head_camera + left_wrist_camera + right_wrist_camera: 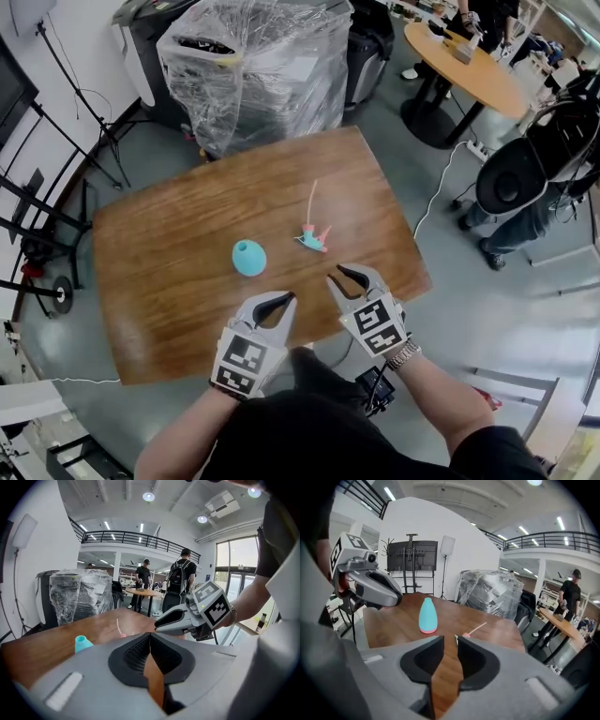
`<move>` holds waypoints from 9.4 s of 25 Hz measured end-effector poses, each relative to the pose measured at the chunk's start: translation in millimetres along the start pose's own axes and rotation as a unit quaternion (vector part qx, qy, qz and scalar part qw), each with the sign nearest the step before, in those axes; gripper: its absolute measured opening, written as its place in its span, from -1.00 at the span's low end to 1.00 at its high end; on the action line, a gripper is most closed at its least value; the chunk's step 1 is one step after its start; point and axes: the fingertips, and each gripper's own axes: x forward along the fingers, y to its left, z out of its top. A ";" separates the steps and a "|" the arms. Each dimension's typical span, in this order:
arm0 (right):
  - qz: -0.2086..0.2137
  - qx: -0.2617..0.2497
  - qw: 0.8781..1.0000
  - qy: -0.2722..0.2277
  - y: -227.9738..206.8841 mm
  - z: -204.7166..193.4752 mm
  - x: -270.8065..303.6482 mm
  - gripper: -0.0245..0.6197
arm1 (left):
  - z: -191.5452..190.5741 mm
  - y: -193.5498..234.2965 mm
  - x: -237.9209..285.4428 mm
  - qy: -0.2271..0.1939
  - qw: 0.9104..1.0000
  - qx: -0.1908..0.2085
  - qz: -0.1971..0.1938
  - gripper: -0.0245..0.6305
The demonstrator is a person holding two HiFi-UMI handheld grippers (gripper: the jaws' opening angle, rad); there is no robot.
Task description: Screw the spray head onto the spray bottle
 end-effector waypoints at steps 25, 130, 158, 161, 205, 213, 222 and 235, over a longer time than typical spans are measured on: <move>0.121 -0.137 0.978 0.100 -31.0 -74.3 115.9 -0.66 | -18.4 18.1 40.4 0.071 0.996 -0.038 0.043 -0.86; 0.056 -0.625 0.768 0.130 48.8 54.9 -15.8 -0.26 | 24.0 -10.1 10.8 0.087 0.928 -0.224 -0.285 -0.87; 0.111 -0.461 0.867 0.155 24.8 67.9 -13.8 -0.56 | -2.3 76.4 -17.5 0.053 0.995 0.035 -0.082 -0.37; 0.118 -0.423 0.885 0.152 21.9 75.5 -15.9 -0.56 | -17.4 97.9 -17.7 0.057 0.996 0.061 -0.035 -0.33; 0.202 -0.315 0.917 0.134 51.7 166.1 -30.1 -0.56 | -97.9 147.4 54.0 0.189 0.951 0.245 0.023 0.27; 0.221 -0.323 0.908 0.153 65.1 146.0 -17.2 -0.56 | -71.3 113.6 39.9 0.191 0.936 0.295 -0.001 0.27; 0.244 -0.326 0.899 0.162 83.6 133.4 -10.5 -0.56 | -46.1 85.8 25.7 0.180 0.932 0.314 -0.016 0.26; 0.244 -0.330 0.898 0.161 87.2 134.0 -9.1 -0.56 | -36.2 82.5 12.3 0.179 0.927 0.329 -0.015 0.26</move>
